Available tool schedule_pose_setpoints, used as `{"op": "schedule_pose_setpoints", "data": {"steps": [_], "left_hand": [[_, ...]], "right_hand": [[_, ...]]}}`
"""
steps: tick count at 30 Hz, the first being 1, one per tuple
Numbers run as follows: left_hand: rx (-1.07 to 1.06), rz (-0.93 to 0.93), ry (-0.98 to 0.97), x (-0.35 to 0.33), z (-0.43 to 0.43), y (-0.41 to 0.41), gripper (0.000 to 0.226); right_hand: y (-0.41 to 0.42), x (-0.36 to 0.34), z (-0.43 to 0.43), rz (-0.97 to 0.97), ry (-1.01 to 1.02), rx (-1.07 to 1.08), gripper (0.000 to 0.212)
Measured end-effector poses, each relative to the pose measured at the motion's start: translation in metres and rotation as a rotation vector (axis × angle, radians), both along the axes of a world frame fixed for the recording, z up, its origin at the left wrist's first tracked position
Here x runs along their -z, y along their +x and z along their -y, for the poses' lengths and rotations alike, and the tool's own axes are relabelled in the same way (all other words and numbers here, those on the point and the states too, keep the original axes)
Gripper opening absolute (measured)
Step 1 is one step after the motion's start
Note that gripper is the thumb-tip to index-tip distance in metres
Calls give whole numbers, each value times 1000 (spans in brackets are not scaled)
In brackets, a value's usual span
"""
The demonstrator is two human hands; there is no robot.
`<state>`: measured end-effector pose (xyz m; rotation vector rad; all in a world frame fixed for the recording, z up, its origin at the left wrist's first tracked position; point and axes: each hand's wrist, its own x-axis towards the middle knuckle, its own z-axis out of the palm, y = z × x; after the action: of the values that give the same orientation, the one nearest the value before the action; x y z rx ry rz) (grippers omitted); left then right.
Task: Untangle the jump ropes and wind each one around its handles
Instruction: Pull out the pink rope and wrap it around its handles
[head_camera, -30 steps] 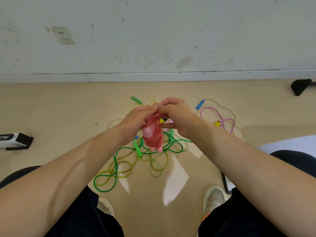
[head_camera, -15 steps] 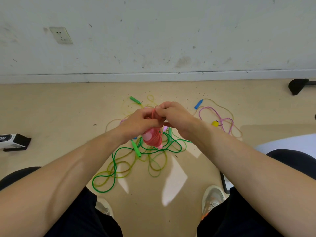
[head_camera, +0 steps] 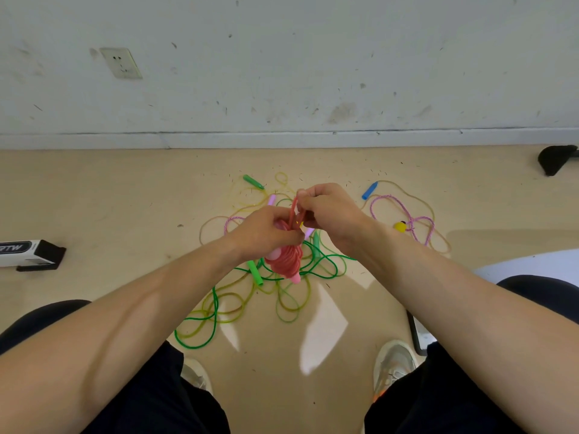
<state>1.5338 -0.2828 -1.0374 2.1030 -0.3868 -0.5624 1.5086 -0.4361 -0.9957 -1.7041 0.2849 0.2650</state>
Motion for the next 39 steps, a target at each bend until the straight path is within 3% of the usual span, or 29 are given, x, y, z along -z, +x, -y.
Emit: {"op": "schedule_pose_setpoints", "data": {"steps": [3, 6, 10, 15, 18, 22, 26, 30, 34, 39], "left_hand": [[10, 23, 9, 7, 0, 0, 21], [-8, 29, 37, 4, 0, -1, 8], [-51, 92, 22, -4, 1, -2, 9], [-135, 64, -238, -14, 5, -1, 22], [-342, 89, -387, -25, 4, 21, 17], [-601, 56, -538, -33, 6, 57, 14], [-730, -111, -634, -31, 10, 100, 13], [-735, -131, -597, -33, 11, 139, 15], [-721, -123, -556, -77, 9, 162, 15], [-738, -232, -554, -188, 9, 170, 17]], "right_hand": [[-1, 2, 0, 23, 96, 51, 36], [-2, 3, -1, 82, 192, 86, 35], [-1, 5, -2, 134, 276, 85, 30], [22, -3, 1, 122, 400, 117, 30], [43, -10, 5, 116, 516, 163, 30], [76, -6, -3, 119, 366, 175, 33], [120, -3, -7, 147, 129, 190, 33], [166, -6, -8, 89, 384, 176, 29], [190, -44, -7, 39, 591, 71, 14], [193, -152, -9, 38, 565, 40, 20]]}}
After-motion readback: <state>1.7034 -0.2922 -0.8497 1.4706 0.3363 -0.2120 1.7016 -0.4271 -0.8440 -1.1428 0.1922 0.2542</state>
